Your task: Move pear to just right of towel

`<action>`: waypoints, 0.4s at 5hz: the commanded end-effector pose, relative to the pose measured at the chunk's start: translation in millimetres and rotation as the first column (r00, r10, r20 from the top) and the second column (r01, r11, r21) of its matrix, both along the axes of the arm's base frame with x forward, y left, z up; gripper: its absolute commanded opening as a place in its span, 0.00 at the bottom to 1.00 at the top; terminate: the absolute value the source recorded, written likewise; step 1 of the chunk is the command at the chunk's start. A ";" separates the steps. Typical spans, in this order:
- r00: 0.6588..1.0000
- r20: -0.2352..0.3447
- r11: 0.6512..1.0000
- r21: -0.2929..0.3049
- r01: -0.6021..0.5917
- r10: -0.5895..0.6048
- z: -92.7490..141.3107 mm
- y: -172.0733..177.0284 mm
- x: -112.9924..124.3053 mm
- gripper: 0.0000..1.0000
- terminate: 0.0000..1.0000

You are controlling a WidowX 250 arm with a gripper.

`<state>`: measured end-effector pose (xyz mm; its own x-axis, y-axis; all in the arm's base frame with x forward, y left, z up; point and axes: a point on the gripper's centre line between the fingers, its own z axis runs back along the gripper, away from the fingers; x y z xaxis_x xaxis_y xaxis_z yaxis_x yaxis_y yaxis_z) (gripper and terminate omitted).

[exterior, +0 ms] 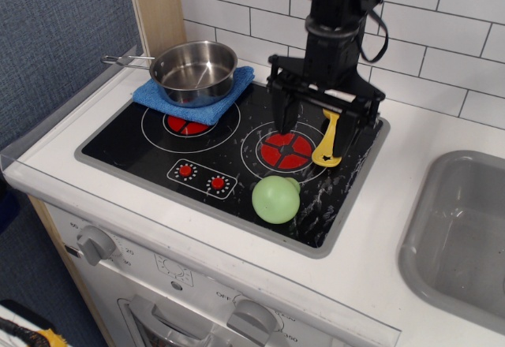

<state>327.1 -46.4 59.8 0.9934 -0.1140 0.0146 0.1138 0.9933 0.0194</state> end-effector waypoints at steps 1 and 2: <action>0.995 0.051 0.997 -0.004 0.083 -0.083 19.9 1.4 -49.6 1.00 0.00; 0.996 0.013 0.996 0.035 0.084 -0.085 6.0 6.4 -58.0 1.00 0.00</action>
